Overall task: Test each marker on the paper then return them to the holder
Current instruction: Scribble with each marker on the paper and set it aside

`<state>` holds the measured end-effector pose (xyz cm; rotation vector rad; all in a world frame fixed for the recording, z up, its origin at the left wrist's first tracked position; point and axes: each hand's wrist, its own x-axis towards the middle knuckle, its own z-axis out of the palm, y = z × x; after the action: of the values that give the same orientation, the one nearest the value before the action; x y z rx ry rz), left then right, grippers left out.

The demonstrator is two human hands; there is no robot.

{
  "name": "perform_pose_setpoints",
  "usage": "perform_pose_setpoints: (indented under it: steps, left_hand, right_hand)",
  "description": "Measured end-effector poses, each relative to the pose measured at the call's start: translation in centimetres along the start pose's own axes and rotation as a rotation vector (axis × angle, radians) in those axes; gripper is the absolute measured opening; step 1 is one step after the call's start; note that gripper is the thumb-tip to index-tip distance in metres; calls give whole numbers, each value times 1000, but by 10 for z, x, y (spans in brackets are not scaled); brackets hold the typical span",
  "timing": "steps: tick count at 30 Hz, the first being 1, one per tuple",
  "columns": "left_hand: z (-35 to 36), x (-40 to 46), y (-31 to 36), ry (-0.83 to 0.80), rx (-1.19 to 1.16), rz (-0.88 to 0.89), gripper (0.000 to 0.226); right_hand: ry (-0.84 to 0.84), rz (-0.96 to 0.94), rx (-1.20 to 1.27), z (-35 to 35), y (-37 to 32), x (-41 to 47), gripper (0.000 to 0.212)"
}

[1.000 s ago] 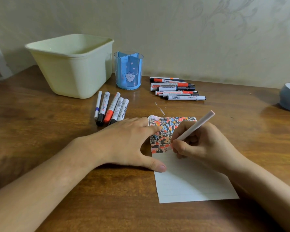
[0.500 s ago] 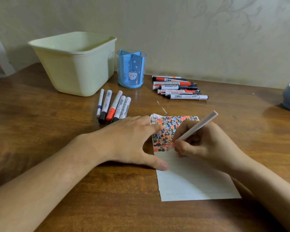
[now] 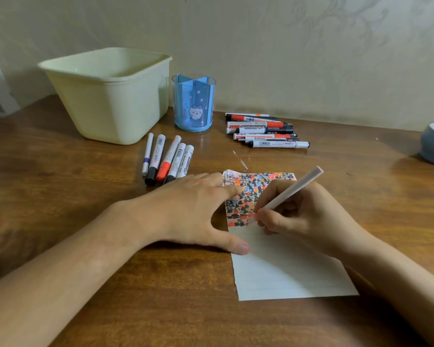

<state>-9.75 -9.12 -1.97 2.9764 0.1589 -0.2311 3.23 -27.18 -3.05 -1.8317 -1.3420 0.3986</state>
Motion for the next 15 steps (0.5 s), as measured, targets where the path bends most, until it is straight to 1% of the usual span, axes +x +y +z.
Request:
perform_pose_setpoints:
  steps: [3,6,8,12,15]
  left_hand:
    - [0,0,0,2,-5,2,110]
    - [0,0,-1,0,-5,5,110]
    - [0,0,0,-4,1,2,110]
    - [0,0,0,-4,-1,1,111]
    - [0,0,-1,-6,-1,-2,111]
  right_hand:
    - [12,20,-9,0,1,0,15]
    - [11,18,32,0,0,0,7]
    - [1,6,16,0,0,0,5]
    - [12,24,-5,0,1,1,16]
    - [9,7,14,0,0,1,7]
